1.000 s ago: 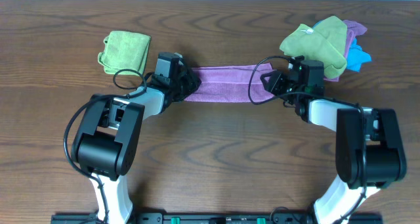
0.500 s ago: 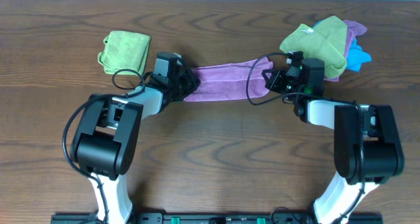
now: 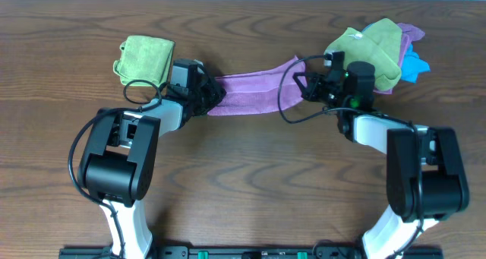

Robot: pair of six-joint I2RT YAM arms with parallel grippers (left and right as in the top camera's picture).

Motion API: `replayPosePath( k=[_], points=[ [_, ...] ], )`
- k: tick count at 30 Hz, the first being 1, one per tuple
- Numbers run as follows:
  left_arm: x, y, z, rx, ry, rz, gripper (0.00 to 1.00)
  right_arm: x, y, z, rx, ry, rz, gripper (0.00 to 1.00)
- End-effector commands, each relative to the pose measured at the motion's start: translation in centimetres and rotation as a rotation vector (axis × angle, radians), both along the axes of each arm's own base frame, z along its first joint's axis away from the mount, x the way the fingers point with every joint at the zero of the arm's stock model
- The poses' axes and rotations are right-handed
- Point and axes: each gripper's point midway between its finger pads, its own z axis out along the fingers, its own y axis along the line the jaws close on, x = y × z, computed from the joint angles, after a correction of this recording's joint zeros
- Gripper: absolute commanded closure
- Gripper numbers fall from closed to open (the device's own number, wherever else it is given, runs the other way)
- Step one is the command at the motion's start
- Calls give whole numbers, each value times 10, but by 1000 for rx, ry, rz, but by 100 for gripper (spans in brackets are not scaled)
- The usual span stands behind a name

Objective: Fold the cloth
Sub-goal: 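Move the right gripper's end of the strip toward the left gripper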

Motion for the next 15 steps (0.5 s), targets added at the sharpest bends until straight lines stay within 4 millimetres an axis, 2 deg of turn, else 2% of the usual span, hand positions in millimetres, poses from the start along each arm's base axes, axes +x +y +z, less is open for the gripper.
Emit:
replayPosePath(
  k=[1,9,15],
  points=[
    [0,3,-10,7,23,5,94,-1,28,29,35,-56,65,99],
    [0,3,-10,7,23,5,94,-6,77,44,20,-103,131,99],
    [0,2,-9,-1,19,-1,94,-7,105,53,0,-116,149,99]
  ],
)
